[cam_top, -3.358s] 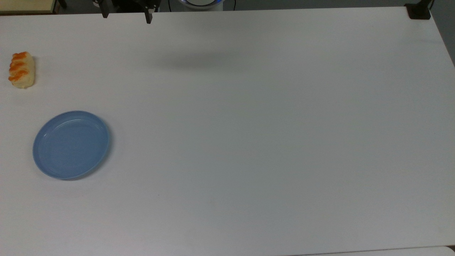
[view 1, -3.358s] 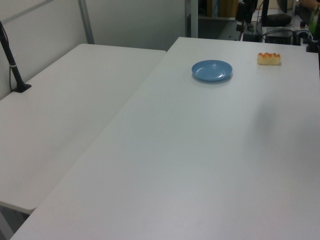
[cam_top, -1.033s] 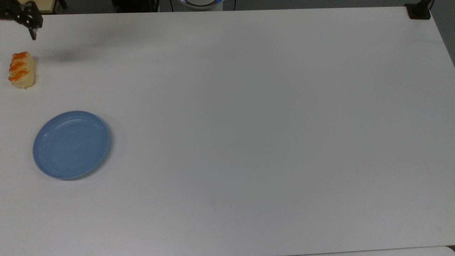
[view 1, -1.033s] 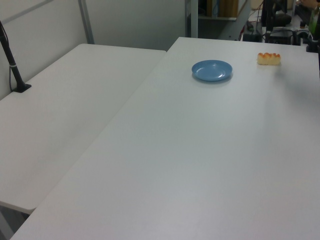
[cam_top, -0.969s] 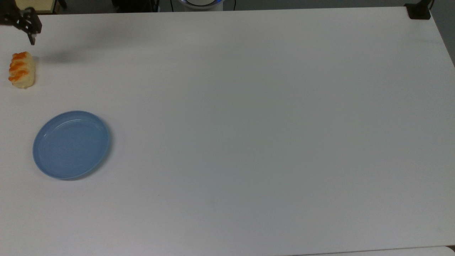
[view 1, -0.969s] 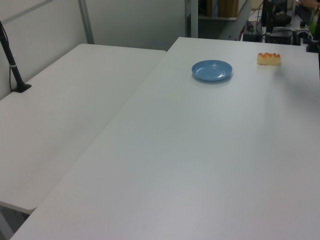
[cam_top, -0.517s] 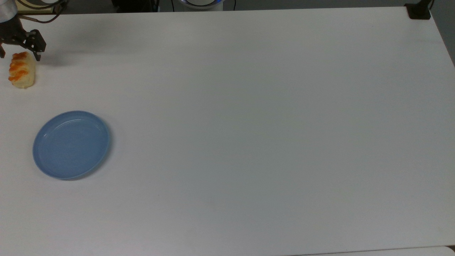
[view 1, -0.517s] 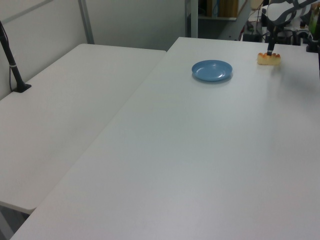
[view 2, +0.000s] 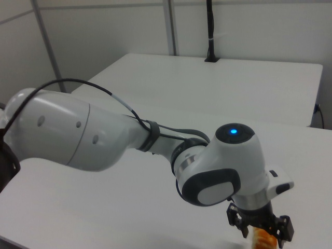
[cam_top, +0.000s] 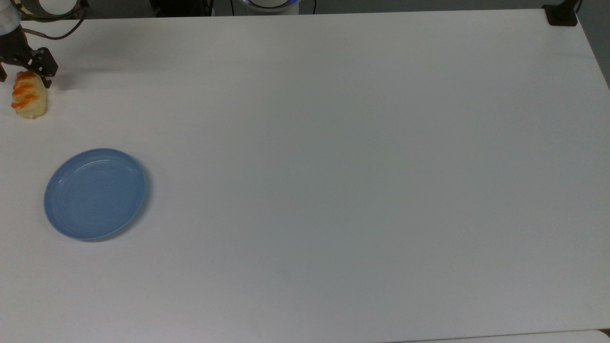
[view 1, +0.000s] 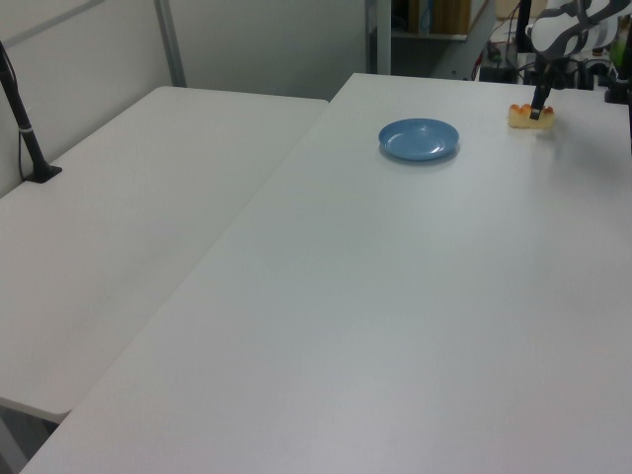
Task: Put the bread onto the plate
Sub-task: 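Lower the gripper onto the bread roll and close on it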
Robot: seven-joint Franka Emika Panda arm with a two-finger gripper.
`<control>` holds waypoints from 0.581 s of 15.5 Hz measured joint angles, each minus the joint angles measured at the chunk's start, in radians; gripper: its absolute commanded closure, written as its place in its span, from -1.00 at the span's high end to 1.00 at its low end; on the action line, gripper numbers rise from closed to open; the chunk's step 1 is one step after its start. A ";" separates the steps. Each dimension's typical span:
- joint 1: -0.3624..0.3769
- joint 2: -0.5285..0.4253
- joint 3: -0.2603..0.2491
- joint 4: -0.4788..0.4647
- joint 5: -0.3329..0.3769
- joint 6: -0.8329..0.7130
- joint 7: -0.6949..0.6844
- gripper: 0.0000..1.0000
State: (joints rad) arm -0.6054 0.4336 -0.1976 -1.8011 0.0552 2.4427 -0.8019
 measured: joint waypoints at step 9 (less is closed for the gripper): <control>0.001 0.039 0.026 0.020 0.053 0.005 0.183 -0.17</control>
State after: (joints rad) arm -0.6047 0.4729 -0.1717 -1.7816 0.1085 2.4475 -0.6185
